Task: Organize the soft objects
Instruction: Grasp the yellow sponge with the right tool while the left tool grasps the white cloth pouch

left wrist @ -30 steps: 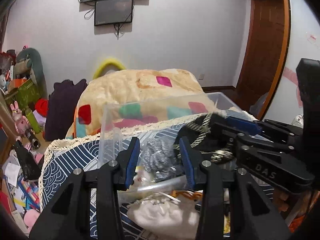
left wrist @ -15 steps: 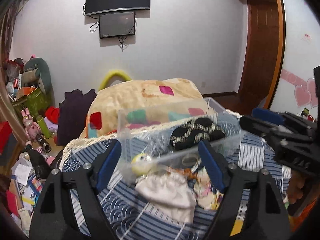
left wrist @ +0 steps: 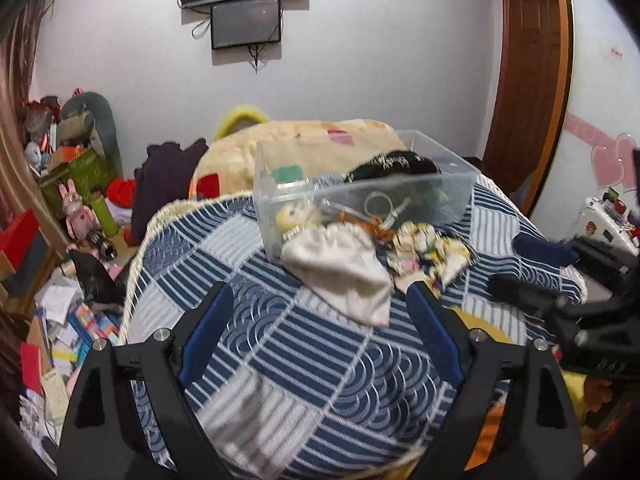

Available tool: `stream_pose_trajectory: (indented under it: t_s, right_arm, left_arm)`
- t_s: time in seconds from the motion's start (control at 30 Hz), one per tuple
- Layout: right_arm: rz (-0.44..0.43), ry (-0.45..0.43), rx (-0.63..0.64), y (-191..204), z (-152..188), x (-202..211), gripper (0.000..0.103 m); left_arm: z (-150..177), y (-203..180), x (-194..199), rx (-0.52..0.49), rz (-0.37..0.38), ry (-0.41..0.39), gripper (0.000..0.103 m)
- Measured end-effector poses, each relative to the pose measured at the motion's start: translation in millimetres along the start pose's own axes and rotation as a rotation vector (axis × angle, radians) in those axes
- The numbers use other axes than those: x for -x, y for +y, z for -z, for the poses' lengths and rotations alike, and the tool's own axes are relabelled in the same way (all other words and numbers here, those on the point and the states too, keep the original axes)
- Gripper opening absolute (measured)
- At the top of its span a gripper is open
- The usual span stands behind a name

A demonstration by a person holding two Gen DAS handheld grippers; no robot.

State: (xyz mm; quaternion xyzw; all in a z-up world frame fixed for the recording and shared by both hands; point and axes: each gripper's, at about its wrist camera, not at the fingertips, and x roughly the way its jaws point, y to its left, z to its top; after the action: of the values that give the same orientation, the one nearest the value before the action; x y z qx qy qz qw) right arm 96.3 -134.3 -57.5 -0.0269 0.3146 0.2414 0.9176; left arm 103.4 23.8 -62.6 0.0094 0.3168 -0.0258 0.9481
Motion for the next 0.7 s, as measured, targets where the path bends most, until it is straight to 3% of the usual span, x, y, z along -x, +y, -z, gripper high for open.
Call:
stream_pose_trajectory:
  t_s: [0.27,0.33,0.37,0.4,0.7]
  right_arm:
    - [-0.043,0.142,0.017,11,30,-29,0.058]
    - [-0.055,0.157,0.013,10,35,-32,0.046]
    - [-0.066,0.171,0.011,9,36,-35,0.035]
    - [-0.082,0.177,0.003,8,37,-36,0.034]
    - [-0.019,0.06,-0.06,-9,28,-19,0.033]
  left_arm:
    - [15,1,4,0.042,0.038,0.04,0.089]
    - [17,1,0,0.044,0.032,0.048,0.089]
    - [18,0,-3,0.043,0.027,0.055,0.089]
    - [18,0,-6,0.044,0.026,0.062,0.089]
    - [13,-9,-47,0.036,0.045,0.138,0.089]
